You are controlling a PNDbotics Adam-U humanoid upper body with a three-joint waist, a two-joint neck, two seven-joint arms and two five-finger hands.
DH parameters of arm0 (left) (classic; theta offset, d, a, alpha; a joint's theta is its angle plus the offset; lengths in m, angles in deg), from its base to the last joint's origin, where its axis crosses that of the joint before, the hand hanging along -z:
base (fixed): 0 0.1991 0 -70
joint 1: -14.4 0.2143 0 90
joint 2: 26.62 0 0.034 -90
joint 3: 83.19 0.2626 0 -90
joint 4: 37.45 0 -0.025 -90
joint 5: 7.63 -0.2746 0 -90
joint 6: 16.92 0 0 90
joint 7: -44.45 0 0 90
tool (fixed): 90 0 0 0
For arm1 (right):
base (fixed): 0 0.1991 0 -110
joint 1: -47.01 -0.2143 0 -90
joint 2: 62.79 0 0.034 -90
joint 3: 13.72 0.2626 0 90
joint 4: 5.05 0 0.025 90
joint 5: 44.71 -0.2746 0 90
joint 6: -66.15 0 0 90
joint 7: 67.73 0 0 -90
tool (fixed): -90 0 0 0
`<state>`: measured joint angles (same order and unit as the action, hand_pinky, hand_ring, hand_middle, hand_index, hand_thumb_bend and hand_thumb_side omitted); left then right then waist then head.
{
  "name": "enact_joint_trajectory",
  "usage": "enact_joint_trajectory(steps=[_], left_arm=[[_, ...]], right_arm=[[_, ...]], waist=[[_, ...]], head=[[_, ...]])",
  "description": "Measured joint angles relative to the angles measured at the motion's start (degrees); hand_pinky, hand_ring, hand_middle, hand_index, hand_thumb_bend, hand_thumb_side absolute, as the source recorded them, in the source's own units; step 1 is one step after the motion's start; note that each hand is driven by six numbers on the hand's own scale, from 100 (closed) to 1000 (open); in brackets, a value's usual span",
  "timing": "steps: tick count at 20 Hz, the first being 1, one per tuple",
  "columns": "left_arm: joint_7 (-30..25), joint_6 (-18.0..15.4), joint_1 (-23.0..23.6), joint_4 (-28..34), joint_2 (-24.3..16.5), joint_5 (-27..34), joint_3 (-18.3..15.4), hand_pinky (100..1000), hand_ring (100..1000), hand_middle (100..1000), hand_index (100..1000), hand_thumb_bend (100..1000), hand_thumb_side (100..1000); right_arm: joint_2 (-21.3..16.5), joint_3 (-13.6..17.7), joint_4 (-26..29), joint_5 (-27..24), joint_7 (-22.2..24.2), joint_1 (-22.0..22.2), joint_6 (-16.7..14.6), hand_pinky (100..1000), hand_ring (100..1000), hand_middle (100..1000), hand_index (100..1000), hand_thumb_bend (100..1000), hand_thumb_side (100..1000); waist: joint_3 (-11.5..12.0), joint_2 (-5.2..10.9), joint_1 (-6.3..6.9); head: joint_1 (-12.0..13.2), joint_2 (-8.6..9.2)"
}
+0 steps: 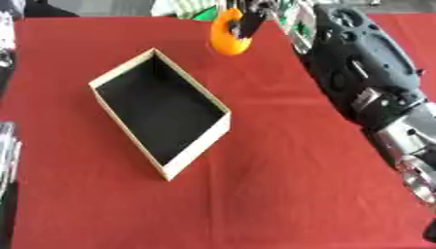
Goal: Pick up objects on the table and place them in the box.
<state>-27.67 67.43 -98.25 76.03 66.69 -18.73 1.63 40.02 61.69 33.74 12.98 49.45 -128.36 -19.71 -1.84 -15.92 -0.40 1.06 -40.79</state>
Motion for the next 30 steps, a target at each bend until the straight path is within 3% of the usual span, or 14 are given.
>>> enact_joint_trajectory(steps=[11,15,24,30], left_arm=[[0.0,0.0,0.0,0.0,0.0,0.0,0.0,514,633,664,826,331,545],[0.0,0.0,0.0,0.0,0.0,0.0,0.0,514,633,665,826,332,545],[0.1,-0.1,0.0,0.0,0.0,0.0,0.0,514,633,665,827,330,544],[0.1,-0.2,0.0,0.0,0.3,0.0,0.0,513,632,665,827,329,544]], right_arm=[[-2.7,-7.6,15.5,-9.2,4.7,-0.6,-4.1,793,639,516,687,100,100],[-2.7,-10.7,21.1,-12.6,7.0,0.1,-4.0,793,636,512,688,100,100],[-2.7,-17.2,33.3,-20.0,12.1,3.0,1.8,793,647,513,688,100,100],[-2.8,-20.1,35.8,-21.7,13.8,5.5,7.1,792,641,510,693,100,100]], waist=[[0.1,0.01,-0.21],[0.4,0.01,-0.21],[1.1,0.00,-0.37],[1.5,-0.25,-0.44]], head=[[0.0,-0.05],[-0.5,-0.04],[-1.2,-0.02],[-1.2,0.01]])
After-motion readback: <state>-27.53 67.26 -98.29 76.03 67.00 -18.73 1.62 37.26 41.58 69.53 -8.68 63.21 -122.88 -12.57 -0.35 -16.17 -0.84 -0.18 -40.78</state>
